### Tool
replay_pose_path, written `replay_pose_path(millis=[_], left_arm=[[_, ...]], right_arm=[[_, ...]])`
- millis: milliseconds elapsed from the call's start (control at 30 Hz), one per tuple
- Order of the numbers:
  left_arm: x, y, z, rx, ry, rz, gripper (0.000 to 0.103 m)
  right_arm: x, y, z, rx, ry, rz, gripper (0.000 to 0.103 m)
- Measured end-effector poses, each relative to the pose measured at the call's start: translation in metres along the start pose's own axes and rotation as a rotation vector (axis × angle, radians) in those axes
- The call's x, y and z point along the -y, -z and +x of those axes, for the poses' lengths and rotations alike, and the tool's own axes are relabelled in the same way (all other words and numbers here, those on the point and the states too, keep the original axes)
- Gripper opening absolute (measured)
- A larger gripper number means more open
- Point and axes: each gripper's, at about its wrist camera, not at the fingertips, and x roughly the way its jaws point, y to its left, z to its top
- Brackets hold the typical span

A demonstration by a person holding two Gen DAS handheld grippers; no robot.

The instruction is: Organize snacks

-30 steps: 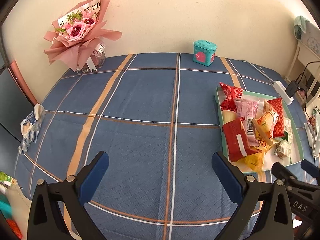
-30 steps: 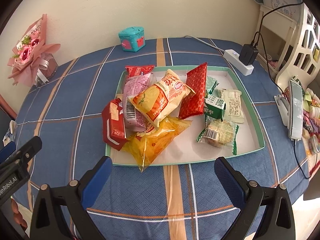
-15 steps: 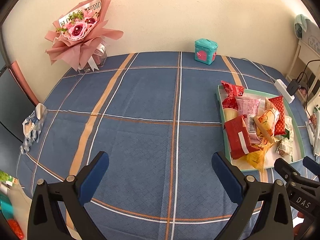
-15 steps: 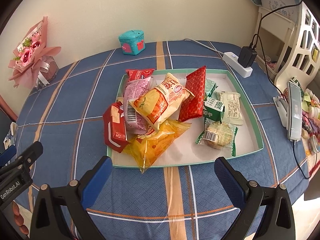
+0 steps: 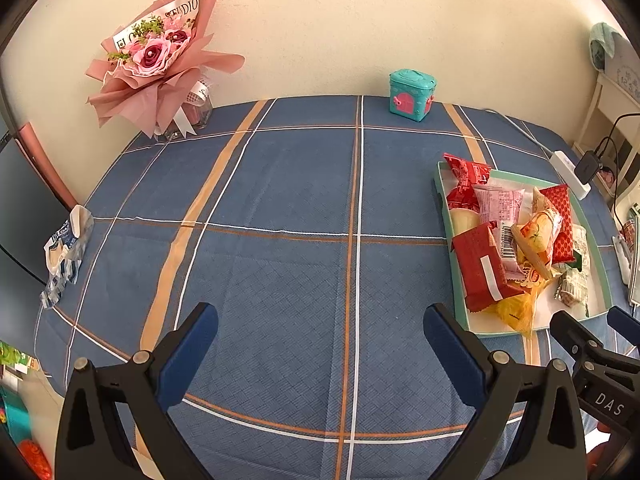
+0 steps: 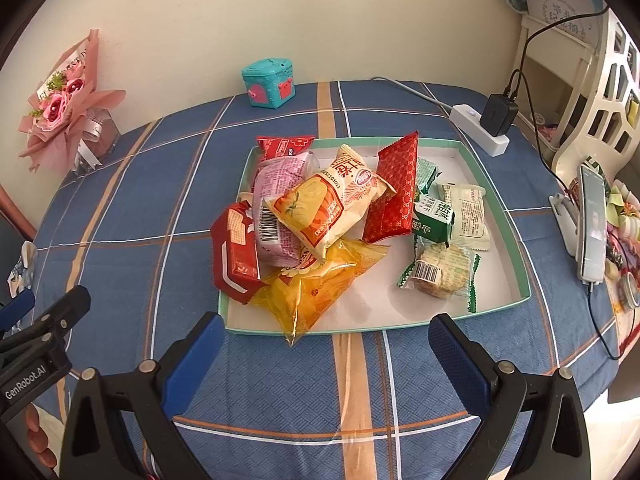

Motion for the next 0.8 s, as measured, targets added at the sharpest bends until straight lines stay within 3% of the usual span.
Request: replay_pose_path(millis=[800], left_arm=[[-0.0009,0.0017,0.0063,-0.034,-0.027,-0.011,0.102]], right_arm=[[-0.0015,0.0002,0.0005,-0.001,0.0,-0.001,0.103]])
